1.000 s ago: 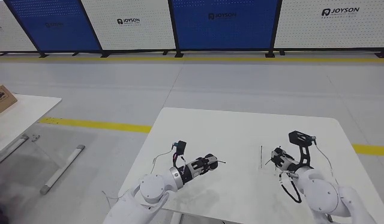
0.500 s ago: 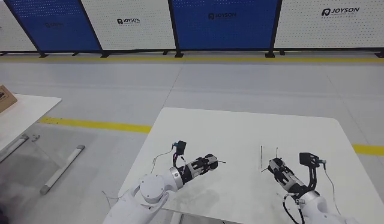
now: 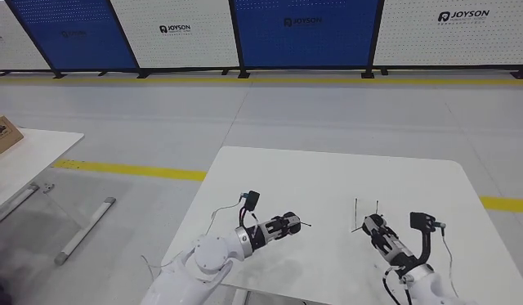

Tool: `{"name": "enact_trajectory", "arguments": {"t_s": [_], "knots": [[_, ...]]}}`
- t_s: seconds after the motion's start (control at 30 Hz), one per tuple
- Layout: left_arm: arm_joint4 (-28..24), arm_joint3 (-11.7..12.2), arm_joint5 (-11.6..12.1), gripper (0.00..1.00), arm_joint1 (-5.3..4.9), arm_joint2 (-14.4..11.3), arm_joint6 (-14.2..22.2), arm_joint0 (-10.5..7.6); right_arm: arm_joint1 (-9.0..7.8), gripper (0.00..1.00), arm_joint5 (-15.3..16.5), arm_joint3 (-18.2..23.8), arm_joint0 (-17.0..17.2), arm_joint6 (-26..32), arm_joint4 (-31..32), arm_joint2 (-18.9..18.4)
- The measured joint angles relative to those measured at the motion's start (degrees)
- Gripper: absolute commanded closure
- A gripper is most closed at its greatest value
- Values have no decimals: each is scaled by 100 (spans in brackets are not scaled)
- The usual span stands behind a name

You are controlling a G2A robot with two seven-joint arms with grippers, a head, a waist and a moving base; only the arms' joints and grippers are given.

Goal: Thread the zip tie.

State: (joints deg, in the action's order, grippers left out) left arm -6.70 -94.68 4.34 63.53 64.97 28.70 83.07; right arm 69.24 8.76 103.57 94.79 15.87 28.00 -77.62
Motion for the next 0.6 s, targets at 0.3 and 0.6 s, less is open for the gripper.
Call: {"name": "enact_trajectory", "arguments": {"t_s": [0.3,0.6], "knots": [[350,-98,17,100,4,-172,-55,-22,75,100,340,-93,227,-1066,224,405],[339,-101,19,100,6,-173,-75,-23,98,100,271,-103,217,-1281,212,458]]}}
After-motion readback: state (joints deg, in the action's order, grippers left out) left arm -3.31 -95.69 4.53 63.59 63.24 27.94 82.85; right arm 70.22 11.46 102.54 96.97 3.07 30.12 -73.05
